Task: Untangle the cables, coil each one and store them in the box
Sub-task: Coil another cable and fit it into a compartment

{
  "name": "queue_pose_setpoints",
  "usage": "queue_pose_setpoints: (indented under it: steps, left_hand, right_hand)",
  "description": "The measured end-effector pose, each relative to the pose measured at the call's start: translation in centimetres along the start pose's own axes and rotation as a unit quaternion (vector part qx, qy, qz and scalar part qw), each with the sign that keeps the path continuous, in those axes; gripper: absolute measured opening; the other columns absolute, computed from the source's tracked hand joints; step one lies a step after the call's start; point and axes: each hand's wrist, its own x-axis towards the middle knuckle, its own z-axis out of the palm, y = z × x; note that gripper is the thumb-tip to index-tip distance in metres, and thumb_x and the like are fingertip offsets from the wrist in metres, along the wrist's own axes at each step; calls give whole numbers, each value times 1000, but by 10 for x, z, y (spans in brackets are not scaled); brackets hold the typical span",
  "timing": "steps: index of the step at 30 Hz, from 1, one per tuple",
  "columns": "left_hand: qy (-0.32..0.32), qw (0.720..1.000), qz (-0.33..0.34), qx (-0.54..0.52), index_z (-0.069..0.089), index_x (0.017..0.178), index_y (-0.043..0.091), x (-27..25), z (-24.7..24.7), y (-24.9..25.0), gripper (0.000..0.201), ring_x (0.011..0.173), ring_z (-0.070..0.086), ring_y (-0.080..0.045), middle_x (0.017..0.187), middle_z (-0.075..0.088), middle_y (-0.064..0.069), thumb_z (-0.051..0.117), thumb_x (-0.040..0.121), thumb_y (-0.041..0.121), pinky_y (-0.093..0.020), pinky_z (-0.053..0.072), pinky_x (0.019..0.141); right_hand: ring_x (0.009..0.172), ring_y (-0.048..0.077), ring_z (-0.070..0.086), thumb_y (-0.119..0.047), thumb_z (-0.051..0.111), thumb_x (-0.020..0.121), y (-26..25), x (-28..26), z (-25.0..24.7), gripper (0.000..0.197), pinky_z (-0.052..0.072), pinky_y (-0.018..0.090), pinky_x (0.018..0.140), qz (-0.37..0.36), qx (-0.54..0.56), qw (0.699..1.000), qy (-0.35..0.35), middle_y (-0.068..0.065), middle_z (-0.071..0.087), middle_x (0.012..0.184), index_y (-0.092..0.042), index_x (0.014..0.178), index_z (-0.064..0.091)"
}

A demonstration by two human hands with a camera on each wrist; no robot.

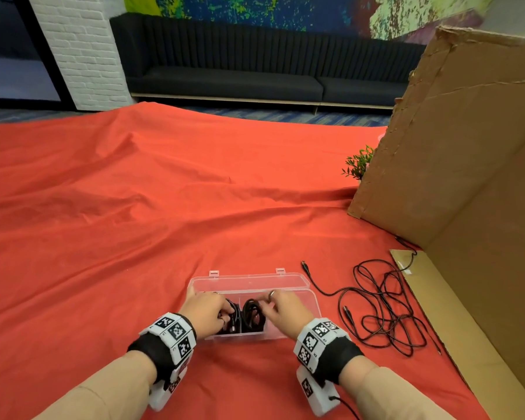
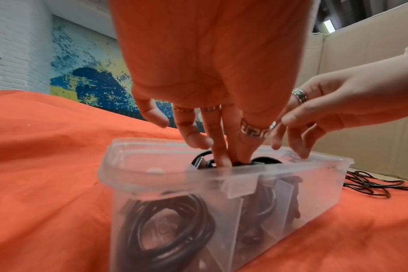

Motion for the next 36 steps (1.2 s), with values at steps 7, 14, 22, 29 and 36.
queue_pose_setpoints:
  steps: [7, 14, 22, 29, 36]
  left_hand:
    - [8, 1000, -8, -16, 63, 113, 33, 2, -5, 1, 27, 110, 55, -8, 110, 65, 13, 49, 91, 24, -46, 16, 112]
    - [12, 1000, -9, -18, 64, 109, 33, 7, -18, 0, 27, 108, 55, -14, 95, 61, 12, 45, 92, 24, -38, 26, 102]
    - [19, 999, -28, -37, 62, 111, 35, 12, -24, -14, 26, 113, 53, -11, 111, 65, 12, 46, 92, 27, -37, 28, 99]
    - [115, 964, 20, -241, 49, 130, 28, 22, -50, 0, 37, 109, 51, -12, 118, 55, 6, 49, 94, 32, -28, 40, 96]
    - [-66, 844, 121, -518, 53, 119, 18, 4, -97, 59, 28, 81, 63, -10, 98, 64, 0, 33, 100, 24, -23, 51, 73]
  right_hand:
    - [62, 15, 53, -31, 53, 92, 69, 9, -70, 30, 40, 22, 54, 174, -38, 968, 177, -3, 56, 68, -19, 66, 44]
    - [116, 29, 52, -25, 50, 90, 129, 26, -54, 28, 45, 33, 92, 246, -186, 951, 35, 12, 54, 123, -11, 113, 55]
    - [131, 24, 34, -18, 34, 97, 136, 32, -38, 36, 31, 41, 102, 198, -364, 910, 35, 2, 47, 133, -20, 131, 45]
    - [81, 24, 57, -11, 38, 98, 59, 2, -93, 16, 40, 32, 72, -50, -86, 975, 198, 5, 59, 90, -8, 103, 53]
    - [72, -3, 50, -11, 50, 92, -30, -17, -106, 11, 35, 6, 67, -236, 35, 929, 284, -9, 56, 81, -6, 93, 60]
